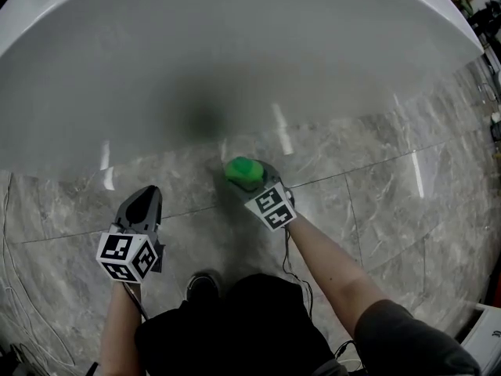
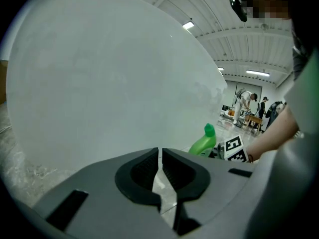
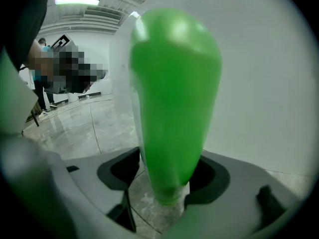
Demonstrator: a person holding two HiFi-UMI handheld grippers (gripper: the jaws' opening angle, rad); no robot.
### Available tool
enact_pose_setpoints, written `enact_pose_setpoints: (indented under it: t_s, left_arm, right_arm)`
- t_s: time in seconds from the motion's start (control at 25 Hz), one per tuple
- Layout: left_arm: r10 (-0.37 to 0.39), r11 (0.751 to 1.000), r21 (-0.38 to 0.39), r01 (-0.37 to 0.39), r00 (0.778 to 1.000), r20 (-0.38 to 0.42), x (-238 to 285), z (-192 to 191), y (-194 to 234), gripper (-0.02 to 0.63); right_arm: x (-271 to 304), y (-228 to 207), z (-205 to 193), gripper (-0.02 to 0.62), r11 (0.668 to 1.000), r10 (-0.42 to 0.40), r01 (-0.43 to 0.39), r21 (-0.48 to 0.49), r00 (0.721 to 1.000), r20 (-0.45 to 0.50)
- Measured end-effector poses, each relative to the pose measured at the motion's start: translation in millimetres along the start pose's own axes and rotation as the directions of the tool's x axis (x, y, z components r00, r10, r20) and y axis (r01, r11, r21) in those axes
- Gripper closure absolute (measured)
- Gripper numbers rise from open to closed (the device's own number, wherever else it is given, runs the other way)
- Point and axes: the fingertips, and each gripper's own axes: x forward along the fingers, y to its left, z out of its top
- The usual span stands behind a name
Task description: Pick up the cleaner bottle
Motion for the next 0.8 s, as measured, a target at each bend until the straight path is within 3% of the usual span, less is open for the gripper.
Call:
enact_pose_setpoints:
  t_s: [0.32, 0.4, 0.56, 0.68, 0.8]
  left_arm:
    - [-0.008, 1.0, 0.0, 0.008, 0.999, -0.033, 10, -15, 1, 0.571]
    - [-0.004, 1.0, 0.006, 0.004, 0.999, -0.033, 10, -15, 1, 0.571]
    - [-0.004, 1.0, 0.008, 0.004, 1.0, -0.018, 9, -11, 1, 0.571]
    - [-0.011, 1.0, 0.006, 0.011, 1.0, -0.018, 8, -13, 0, 0.571]
    - [-0.018, 1.0, 0.002, 0.018, 1.0, -0.013, 7, -14, -2, 0.571]
  right_arm:
    - [13, 1, 2, 0.331, 0.999, 0.005, -0.006, 0.036, 1.0, 0.022]
    - [14, 3, 1, 0.369, 0.999, 0.018, -0.019, 0.036, 1.0, 0.013]
    - [16, 4, 3, 0.381, 0.998, 0.017, -0.018, 0.053, 1.0, 0.001]
    - [17, 0, 3, 0.385, 0.991, 0.003, -0.003, 0.132, 1.0, 0.003]
    - [15, -2, 1, 0.39, 0.966, 0.044, -0.043, 0.254, 0.999, 0.0]
